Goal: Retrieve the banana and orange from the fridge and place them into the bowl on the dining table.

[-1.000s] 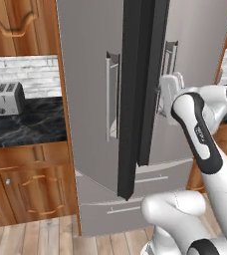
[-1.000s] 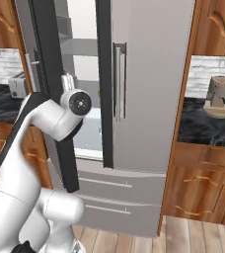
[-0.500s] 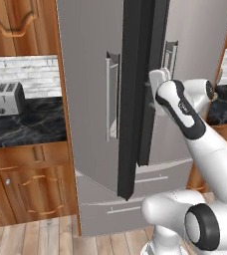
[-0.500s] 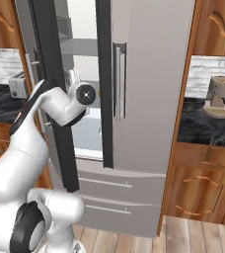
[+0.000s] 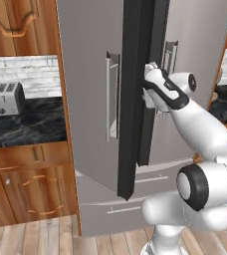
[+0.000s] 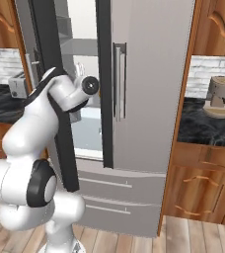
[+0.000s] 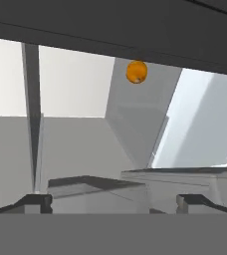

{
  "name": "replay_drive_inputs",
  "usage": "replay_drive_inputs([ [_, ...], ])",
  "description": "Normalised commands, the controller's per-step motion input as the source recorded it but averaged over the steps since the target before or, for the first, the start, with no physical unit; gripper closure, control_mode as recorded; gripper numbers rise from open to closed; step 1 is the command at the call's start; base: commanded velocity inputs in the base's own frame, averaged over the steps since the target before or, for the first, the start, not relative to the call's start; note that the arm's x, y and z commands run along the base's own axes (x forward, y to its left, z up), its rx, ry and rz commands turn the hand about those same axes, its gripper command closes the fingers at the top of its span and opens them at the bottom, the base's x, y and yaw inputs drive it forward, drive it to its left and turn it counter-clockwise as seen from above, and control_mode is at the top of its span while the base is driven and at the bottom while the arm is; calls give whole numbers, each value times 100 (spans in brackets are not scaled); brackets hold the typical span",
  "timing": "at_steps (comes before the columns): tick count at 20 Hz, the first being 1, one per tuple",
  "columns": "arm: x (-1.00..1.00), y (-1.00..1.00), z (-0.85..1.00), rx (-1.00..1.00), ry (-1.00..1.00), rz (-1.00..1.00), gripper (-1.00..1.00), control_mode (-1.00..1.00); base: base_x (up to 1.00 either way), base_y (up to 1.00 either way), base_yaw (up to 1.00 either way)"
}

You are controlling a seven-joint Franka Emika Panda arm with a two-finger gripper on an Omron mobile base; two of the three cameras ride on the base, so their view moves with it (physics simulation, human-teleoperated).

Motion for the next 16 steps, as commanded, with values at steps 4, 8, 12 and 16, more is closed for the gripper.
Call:
replay_drive_inputs([
  [4, 64, 20, 0, 0, 0, 0, -100, -100, 0, 0, 0],
  [8, 19, 76, -16, 0, 0, 0, -100, -100, 0, 0, 0],
  [12, -53, 100, -39, -10, 0, 4, -100, -100, 0, 0, 0],
  [16, -73, 100, -38, -13, -1, 4, -100, -100, 0, 0, 0],
])
